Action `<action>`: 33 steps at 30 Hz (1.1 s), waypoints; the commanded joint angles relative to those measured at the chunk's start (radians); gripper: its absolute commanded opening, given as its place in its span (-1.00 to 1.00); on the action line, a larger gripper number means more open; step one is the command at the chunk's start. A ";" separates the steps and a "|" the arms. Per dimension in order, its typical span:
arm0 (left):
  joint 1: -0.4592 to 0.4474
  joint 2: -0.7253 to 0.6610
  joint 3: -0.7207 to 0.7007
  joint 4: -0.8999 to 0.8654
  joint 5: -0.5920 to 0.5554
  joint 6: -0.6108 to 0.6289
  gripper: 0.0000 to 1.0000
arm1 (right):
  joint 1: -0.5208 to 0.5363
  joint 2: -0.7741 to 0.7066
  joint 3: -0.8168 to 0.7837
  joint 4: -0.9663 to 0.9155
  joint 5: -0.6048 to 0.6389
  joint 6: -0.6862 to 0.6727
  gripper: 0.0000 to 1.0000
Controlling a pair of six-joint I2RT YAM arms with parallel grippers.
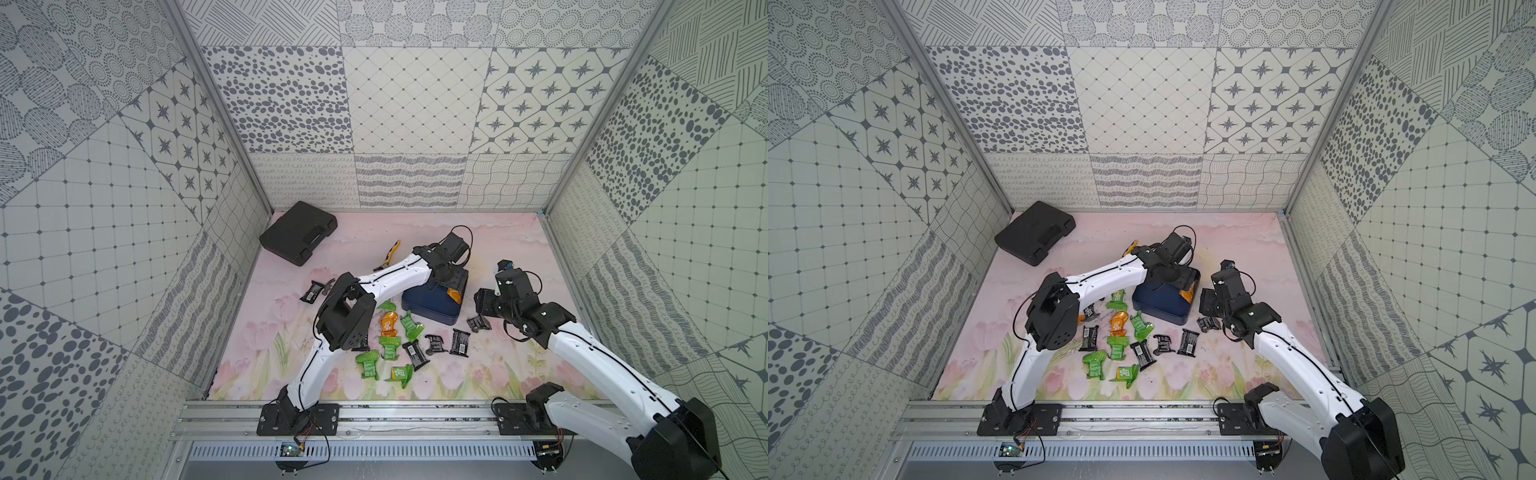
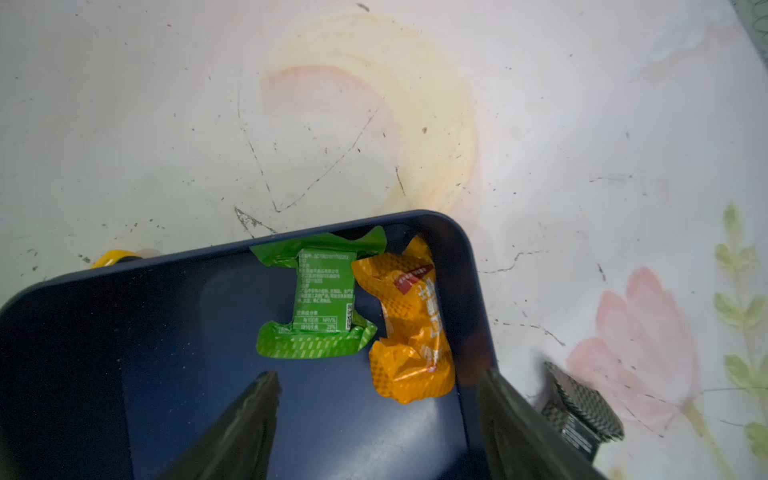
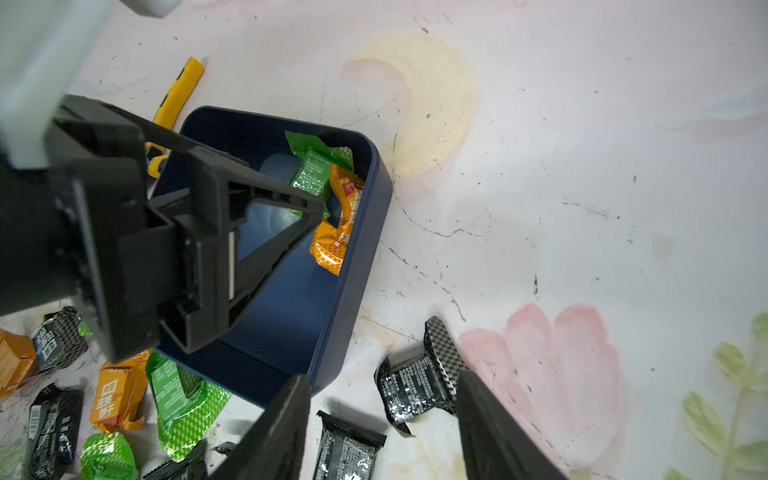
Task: Take the cookies out of the storage box
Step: Pick up the cookie from the storage box.
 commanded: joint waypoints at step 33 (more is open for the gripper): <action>0.042 0.284 0.336 -0.227 -0.108 0.089 0.07 | -0.005 -0.026 -0.012 -0.003 0.002 0.014 0.17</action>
